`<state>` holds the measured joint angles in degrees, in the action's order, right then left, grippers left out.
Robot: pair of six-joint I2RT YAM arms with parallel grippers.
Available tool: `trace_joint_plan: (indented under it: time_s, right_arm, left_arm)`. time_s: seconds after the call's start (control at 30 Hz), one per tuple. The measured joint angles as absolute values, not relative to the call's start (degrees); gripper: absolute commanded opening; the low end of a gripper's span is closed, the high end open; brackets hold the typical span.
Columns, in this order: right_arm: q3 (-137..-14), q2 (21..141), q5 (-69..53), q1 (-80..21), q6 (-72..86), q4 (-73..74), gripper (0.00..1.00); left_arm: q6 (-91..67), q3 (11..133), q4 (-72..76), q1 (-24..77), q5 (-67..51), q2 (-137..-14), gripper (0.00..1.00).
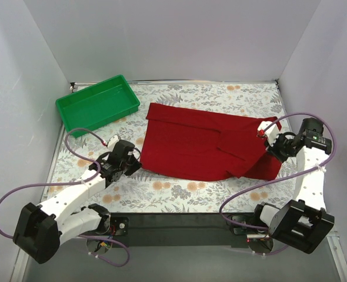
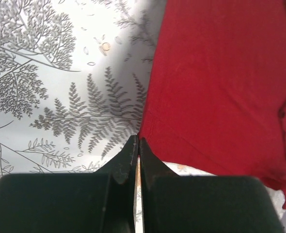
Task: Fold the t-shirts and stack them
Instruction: Fold the tshirt
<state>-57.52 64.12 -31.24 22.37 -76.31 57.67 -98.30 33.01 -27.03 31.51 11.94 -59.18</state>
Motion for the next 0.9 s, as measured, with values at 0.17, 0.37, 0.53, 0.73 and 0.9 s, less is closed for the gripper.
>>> trace_joint_plan:
  time_s: [0.17,0.37,0.53,0.73,0.9]
  right_arm:
    - [-61.43,61.47,-31.77,23.59,-75.7,59.29,0.01]
    - [-63.88,60.29,-31.9,26.96,-75.2,60.05,0.01]
    - [-63.96,60.34,-32.03,30.26,-75.31,60.18,0.01]
    - [-65.28,60.47,-33.71,34.7,-75.92,60.6,0.01]
    - [-67.57,60.47,-36.01,35.86,-76.66,61.69,0.01]
  left_arm:
    - [-97.08,36.47,-28.49,31.51,12.4,-55.75,0.0]
    - [-96.01,40.8,-29.02,31.51,14.41,-54.26,0.0]
    - [-95.59,42.26,-29.63,31.51,15.7,-54.96,0.0]
    - [-95.33,43.7,-30.15,31.09,17.43,-56.45,0.0]
    - [-94.65,44.97,-29.39,30.0,18.0,-59.27,0.0]
